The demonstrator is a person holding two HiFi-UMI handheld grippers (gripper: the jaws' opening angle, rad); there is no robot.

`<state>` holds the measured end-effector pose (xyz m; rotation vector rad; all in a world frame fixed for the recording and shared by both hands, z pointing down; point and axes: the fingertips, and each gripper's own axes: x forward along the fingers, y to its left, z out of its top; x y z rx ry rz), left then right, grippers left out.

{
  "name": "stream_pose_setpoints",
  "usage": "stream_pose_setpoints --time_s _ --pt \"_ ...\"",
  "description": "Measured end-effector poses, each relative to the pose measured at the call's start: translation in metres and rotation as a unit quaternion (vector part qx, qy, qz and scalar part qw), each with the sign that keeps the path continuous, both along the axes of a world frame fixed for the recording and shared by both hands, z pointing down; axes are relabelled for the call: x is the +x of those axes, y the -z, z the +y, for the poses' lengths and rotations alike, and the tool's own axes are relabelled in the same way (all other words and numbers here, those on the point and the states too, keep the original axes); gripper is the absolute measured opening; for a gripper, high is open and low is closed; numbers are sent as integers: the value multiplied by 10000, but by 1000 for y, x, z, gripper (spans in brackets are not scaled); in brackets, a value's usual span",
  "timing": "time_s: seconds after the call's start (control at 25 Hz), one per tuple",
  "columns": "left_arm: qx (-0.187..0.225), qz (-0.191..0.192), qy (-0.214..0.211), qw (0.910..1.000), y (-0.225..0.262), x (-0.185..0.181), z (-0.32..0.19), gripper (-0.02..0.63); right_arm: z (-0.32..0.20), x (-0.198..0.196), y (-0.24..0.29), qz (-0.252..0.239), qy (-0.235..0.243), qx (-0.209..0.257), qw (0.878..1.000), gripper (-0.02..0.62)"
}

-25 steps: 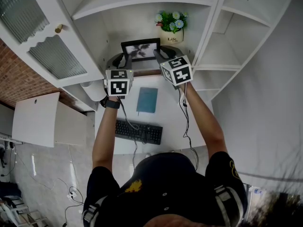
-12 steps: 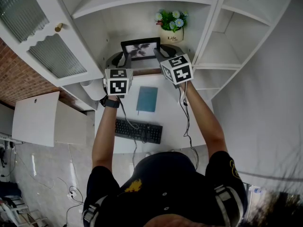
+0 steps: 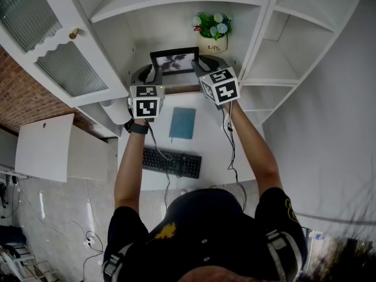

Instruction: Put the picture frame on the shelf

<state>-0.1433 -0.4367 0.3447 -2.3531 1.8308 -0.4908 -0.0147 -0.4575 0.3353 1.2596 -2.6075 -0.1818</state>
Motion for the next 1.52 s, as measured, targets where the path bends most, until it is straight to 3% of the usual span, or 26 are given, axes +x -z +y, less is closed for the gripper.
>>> stream_pose_setpoints --time_s 1.52 --pt "43 6 31 10000 4 -3 5 103 4 5 1 -42 -17 7 10000 124"
